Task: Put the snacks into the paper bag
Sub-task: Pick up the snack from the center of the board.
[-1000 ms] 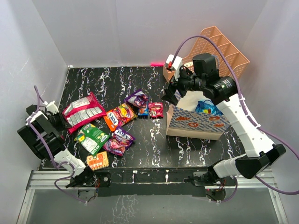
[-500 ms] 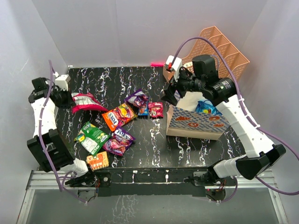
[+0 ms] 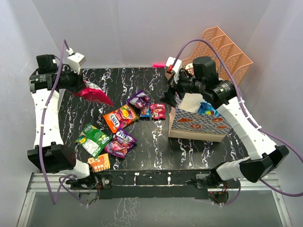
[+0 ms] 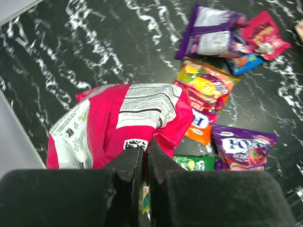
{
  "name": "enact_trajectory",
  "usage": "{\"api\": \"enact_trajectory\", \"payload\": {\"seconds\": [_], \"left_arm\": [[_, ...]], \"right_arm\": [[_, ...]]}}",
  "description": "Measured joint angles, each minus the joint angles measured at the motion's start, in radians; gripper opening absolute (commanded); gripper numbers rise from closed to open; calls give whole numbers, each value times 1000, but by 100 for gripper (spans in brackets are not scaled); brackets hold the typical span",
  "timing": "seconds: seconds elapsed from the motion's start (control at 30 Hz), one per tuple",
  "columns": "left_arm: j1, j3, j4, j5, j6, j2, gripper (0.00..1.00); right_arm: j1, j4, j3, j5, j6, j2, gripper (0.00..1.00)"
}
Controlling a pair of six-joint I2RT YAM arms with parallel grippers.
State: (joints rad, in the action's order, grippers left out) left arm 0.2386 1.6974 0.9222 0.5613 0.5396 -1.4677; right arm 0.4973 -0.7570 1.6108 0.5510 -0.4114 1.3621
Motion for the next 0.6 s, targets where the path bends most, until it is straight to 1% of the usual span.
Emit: {"api": "enact_trajectory", "payload": {"seconds": [0.2,0.33,0.53,0.6], "left_arm": [[-170,102,114,16,40,-3,0],[-312,121,174,5,90,-4,0],[-602,154,282,-84,174,-41,0],[-681,163,304,-113,198,-55,0]], "right_arm": [[15,60,-32,31,13,0,94],[20,95,-37,61,13,0,94],[20,158,-42,100,20,2,94],[20,190,-63,108,29,2,94]]}}
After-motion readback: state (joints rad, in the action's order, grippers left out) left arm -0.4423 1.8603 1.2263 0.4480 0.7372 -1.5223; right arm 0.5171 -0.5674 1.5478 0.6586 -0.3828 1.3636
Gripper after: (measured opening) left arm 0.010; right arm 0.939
